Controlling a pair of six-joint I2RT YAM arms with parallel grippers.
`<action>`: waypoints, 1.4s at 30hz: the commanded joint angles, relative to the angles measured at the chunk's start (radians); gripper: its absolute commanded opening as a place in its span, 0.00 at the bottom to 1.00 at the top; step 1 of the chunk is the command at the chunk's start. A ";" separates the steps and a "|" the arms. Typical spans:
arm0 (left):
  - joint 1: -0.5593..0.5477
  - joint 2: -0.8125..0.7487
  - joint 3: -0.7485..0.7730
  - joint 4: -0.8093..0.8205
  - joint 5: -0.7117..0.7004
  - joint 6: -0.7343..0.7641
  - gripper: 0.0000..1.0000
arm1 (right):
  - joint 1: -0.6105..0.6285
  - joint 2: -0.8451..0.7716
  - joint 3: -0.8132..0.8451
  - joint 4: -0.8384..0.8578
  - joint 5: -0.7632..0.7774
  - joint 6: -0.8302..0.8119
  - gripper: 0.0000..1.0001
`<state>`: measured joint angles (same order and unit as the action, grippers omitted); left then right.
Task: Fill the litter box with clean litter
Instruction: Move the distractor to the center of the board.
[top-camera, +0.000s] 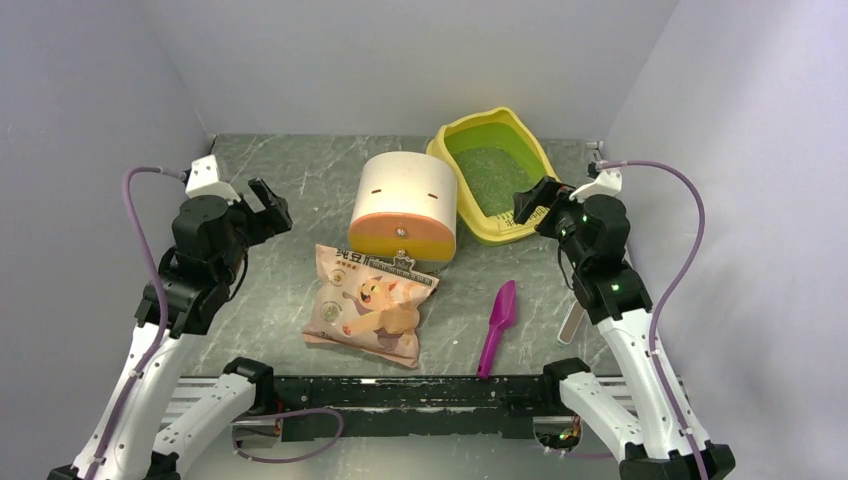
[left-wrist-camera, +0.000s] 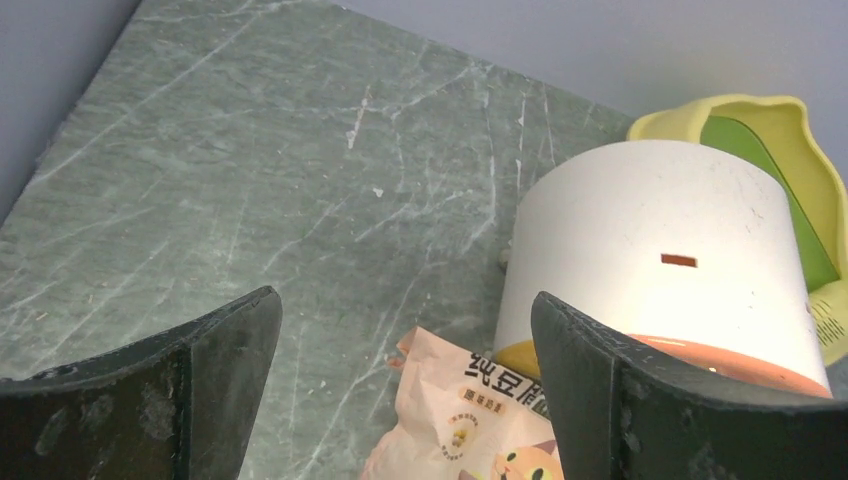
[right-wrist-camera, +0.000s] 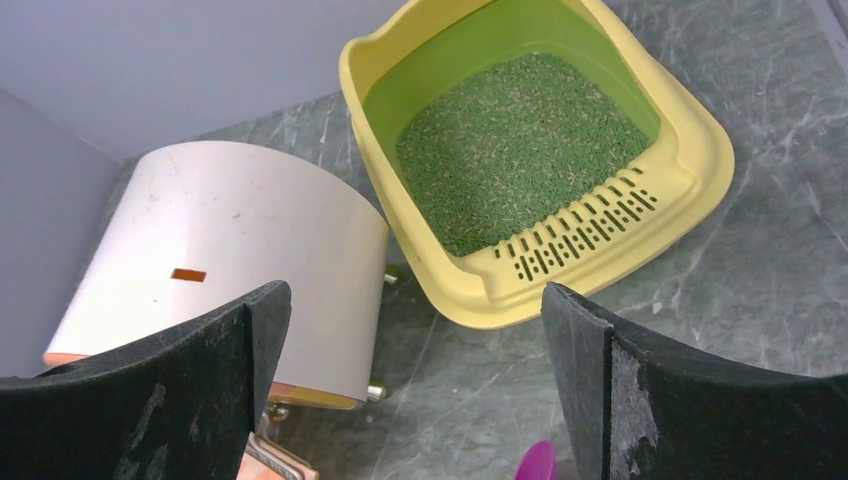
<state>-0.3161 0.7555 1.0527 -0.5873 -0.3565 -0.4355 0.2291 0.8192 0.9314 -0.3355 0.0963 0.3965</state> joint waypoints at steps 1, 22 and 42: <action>-0.001 -0.004 0.061 -0.097 0.095 -0.045 0.99 | 0.001 -0.015 -0.009 -0.008 -0.013 0.072 1.00; -0.001 0.002 0.061 -0.176 0.268 0.110 0.99 | 0.001 0.212 -0.128 0.394 -0.688 0.252 1.00; -0.001 -0.016 -0.099 0.003 0.347 0.147 0.99 | 0.155 0.516 -0.156 0.693 -0.709 0.485 1.00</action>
<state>-0.3161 0.7444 0.9501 -0.6601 -0.0456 -0.3054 0.3267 1.2850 0.7223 0.2813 -0.6044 0.8524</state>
